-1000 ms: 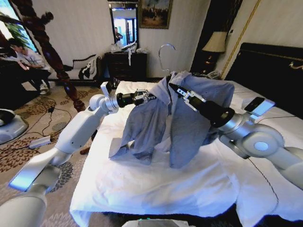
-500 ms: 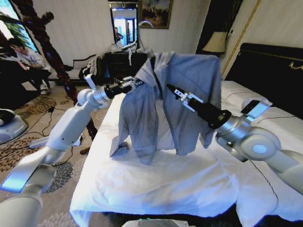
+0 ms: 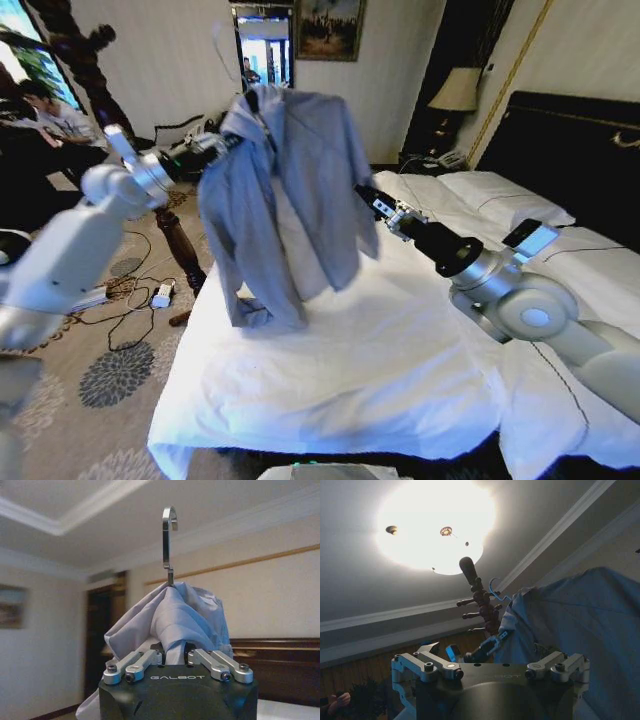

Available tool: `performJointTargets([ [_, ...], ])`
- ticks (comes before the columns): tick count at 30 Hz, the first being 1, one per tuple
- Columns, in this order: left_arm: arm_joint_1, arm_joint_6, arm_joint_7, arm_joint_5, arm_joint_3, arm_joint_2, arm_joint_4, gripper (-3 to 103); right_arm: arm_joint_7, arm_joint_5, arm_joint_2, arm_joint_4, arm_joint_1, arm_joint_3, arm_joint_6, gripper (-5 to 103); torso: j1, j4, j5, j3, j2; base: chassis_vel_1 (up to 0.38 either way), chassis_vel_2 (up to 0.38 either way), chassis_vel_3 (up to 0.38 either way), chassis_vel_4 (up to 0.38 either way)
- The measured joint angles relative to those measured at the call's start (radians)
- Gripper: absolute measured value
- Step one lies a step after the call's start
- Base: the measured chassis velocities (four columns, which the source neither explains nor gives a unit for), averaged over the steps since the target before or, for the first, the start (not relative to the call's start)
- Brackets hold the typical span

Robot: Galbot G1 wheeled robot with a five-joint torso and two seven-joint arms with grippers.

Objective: Pick up the clothes from the bed and hang them on the clothes hanger.

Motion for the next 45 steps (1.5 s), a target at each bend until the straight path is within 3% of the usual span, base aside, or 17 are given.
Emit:
performJointTargets([
  [4,-0.082,0.050,-0.133,-0.018,0.048,0.024,0.038,16,0.001,-0.015,0.017,0.003,-0.007,0.001,-0.002,100,0.000,0.0004,-0.0004,0.000,0.000,0.000,0.000,0.000,0.000],
  [10,-0.114,0.149,-0.242,-0.006,0.060,0.044,0.039,16,0.005,-0.026,0.031,0.004,-0.012,0.003,-0.004,100,0.000,0.0002,-0.0003,0.000,0.000,0.000,0.000,0.000,0.000],
  [12,-0.128,0.207,-0.310,0.001,0.063,0.050,0.041,16,0.005,-0.030,0.034,0.006,-0.015,0.004,-0.006,100,0.000,0.0005,-0.0005,0.000,0.000,0.000,0.000,0.000,0.000],
  [18,-0.173,0.275,-0.403,-0.006,0.070,0.054,0.071,16,0.005,-0.036,0.044,0.006,-0.015,0.007,-0.007,100,0.000,0.0003,-0.0001,0.000,0.000,0.000,0.000,0.000,0.000],
  [22,-0.189,0.284,-0.423,-0.008,0.064,0.057,0.099,16,0.005,-0.042,0.045,0.007,-0.020,0.007,-0.008,100,0.000,0.0003,-0.0003,0.000,0.000,0.000,0.000,0.000,0.000],
  [33,-0.209,0.267,-0.408,0.021,0.047,0.073,0.166,16,0.006,-0.043,0.042,0.012,-0.022,0.012,-0.008,100,0.000,0.0005,-0.0004,0.000,0.000,0.000,0.000,0.000,0.000],
  [45,-0.297,0.319,-0.417,0.042,0.099,0.051,0.273,16,0.007,-0.048,0.040,0.018,-0.033,0.023,-0.008,100,0.000,0.0002,-0.0001,0.000,0.000,0.000,0.000,0.000,0.000],
])
